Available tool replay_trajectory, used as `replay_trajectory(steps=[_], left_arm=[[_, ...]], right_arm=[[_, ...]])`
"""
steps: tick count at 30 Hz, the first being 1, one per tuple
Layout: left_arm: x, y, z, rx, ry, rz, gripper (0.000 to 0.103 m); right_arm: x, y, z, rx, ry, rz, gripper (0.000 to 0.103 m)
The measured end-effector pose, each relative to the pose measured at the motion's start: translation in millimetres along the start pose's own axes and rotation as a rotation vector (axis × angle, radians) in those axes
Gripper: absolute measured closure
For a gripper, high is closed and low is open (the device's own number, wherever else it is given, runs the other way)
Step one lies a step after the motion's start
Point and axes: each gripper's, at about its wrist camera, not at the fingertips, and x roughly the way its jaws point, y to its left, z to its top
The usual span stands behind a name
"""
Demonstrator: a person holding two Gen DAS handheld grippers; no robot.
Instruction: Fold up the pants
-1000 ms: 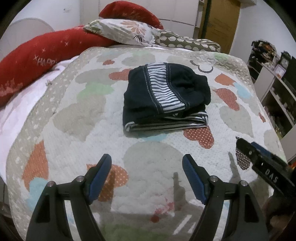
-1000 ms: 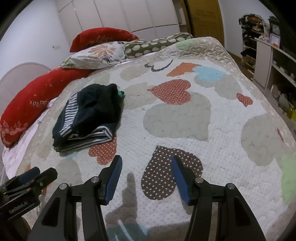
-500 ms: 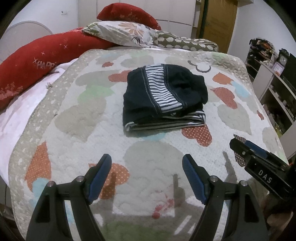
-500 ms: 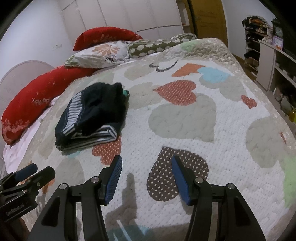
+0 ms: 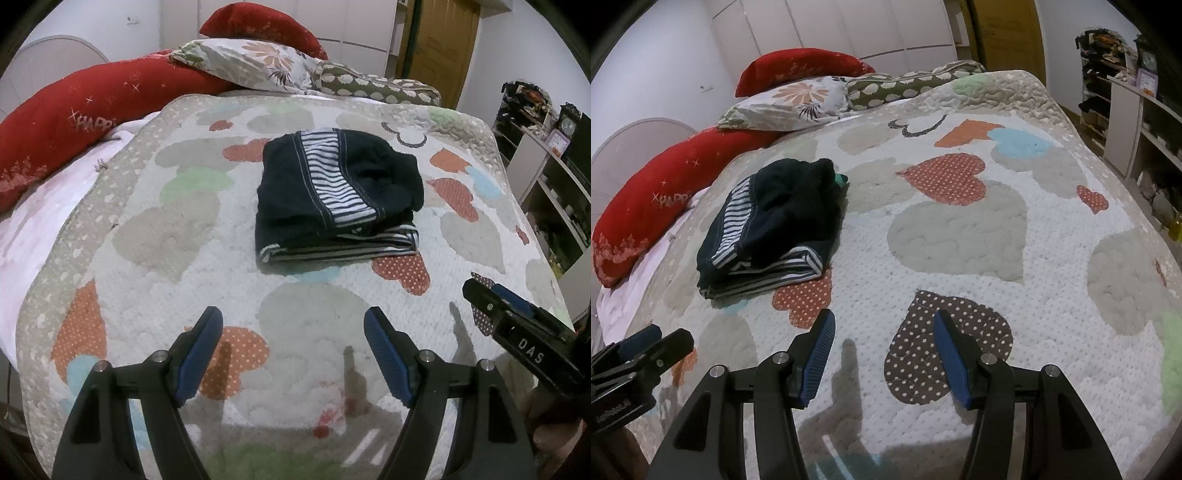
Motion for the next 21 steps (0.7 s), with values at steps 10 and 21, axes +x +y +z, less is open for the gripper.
replay_trajectory(steps=[10,21], left_arm=[[-11,9,0,0.000,-0.034,0.023,0.025],[-3,21,6,-0.015,-0.017,0.019,0.025]], right_arm=[[0,16,8,-0.027,-0.014,0.017,0.043],[4,24,9,-0.049,0.009,0.029,0.043]])
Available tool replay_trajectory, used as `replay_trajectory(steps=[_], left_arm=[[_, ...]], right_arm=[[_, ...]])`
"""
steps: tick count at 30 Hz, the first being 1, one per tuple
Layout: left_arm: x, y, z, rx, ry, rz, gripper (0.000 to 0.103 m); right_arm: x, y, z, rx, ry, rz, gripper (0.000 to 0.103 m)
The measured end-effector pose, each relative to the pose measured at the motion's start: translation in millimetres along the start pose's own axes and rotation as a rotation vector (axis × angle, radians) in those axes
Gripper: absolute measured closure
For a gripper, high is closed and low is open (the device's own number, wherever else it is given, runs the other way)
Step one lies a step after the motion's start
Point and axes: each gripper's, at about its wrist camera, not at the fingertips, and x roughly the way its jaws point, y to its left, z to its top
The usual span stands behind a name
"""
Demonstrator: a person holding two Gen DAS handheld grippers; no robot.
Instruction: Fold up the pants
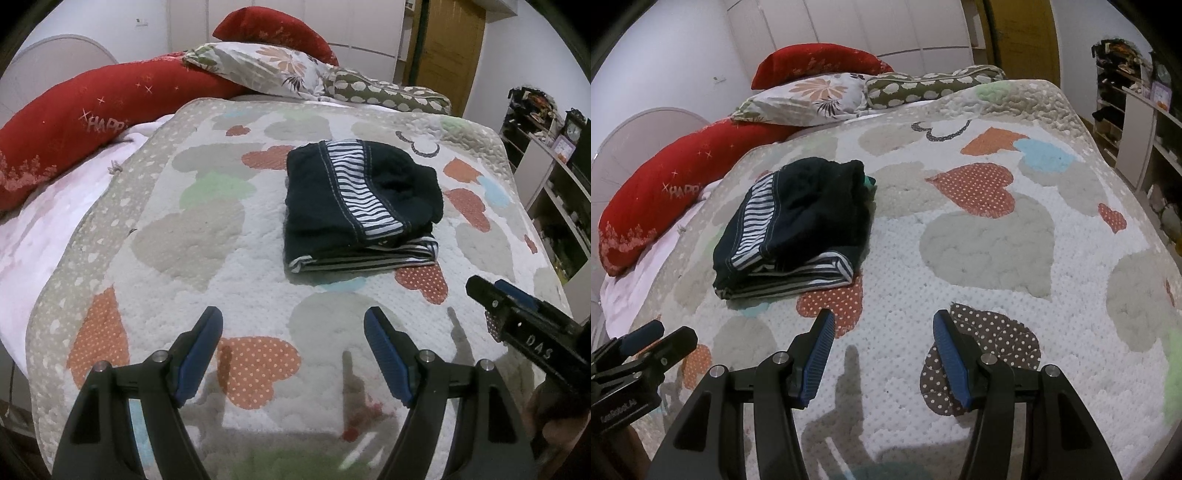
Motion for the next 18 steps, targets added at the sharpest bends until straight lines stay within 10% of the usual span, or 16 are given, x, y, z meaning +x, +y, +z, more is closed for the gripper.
replay_trajectory(steps=[7,18], left_arm=[[17,21,41,-0.112,0.061,-0.141,0.025],[-10,12,56,-0.014,-0.135,-0.020,0.021]], right_arm=[[9,-6,43,0.079,0.008,0.153,0.041],[13,7,64,0.038,0.000,0.142,0.038]])
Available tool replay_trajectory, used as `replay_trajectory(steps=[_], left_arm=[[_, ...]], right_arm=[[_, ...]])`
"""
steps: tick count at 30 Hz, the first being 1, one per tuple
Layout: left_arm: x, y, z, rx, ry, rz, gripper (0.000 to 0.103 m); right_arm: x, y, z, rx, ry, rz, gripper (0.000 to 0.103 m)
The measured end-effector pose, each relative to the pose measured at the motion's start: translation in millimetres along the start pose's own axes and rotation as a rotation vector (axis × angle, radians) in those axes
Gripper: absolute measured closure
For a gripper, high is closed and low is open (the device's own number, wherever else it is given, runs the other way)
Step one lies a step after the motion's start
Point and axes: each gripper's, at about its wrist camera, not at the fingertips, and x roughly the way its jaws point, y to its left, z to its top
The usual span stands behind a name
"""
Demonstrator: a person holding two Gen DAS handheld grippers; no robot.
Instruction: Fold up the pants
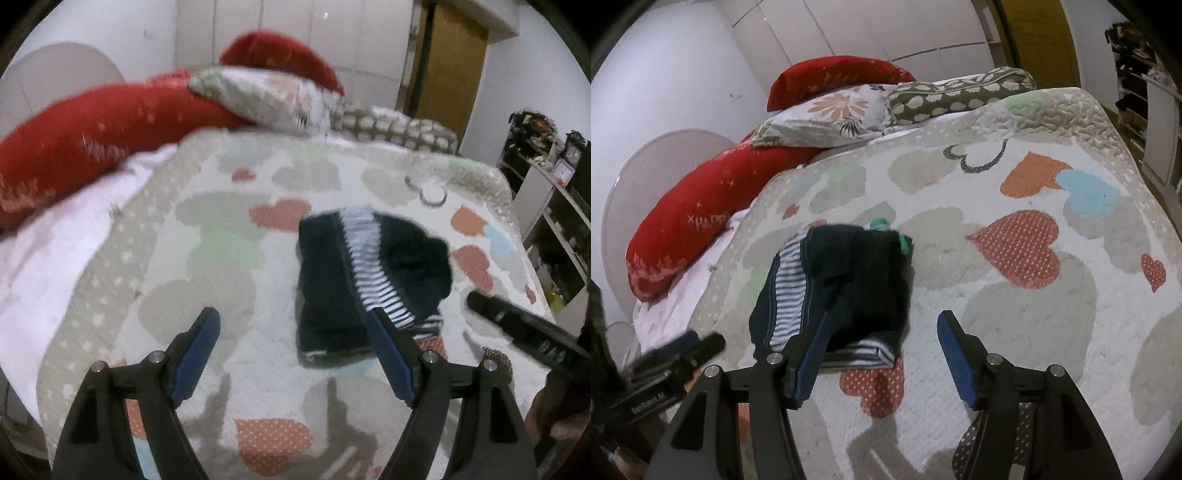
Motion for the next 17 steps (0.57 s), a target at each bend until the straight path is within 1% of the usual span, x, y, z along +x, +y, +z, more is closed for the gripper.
replay_trajectory(steps=[1,2,4,6,8,11,14,15,17], left_arm=[[-6,-3,0,0.009,-0.026,-0.016,0.015],[-11,-6,1,0.016,-0.047,-0.028,0.012],[-24,-15,3,0.038,-0.105,-0.058,0.001],[-29,-23,7,0.066,-0.124,-0.094,0.000],[-29,-30,10,0.092,-0.108,-0.103,0.000],[-28,-40,10,0.115,-0.093,-0.059,0.000],[-28,-51,-1,0.164,-0.123,0.040,0.000],[-26,-53,-4,0.170,-0.122,0.061,0.000],[-21,-55,-8,0.171,-0.101,0.066,0.000]], right_arm=[[-1,1,-3,-0.006,0.001,-0.004,0.038],[-1,3,-5,-0.014,0.000,-0.009,0.038],[-4,7,-10,-0.035,-0.005,-0.028,0.038],[-8,8,-14,-0.046,-0.013,-0.034,0.038],[-13,9,-18,-0.055,-0.025,-0.046,0.038],[-20,6,-26,-0.052,-0.041,-0.071,0.038],[-27,-2,-33,-0.040,-0.048,-0.086,0.038],[-29,-4,-35,-0.042,-0.051,-0.097,0.038],[-30,-7,-38,-0.048,-0.046,-0.107,0.038]])
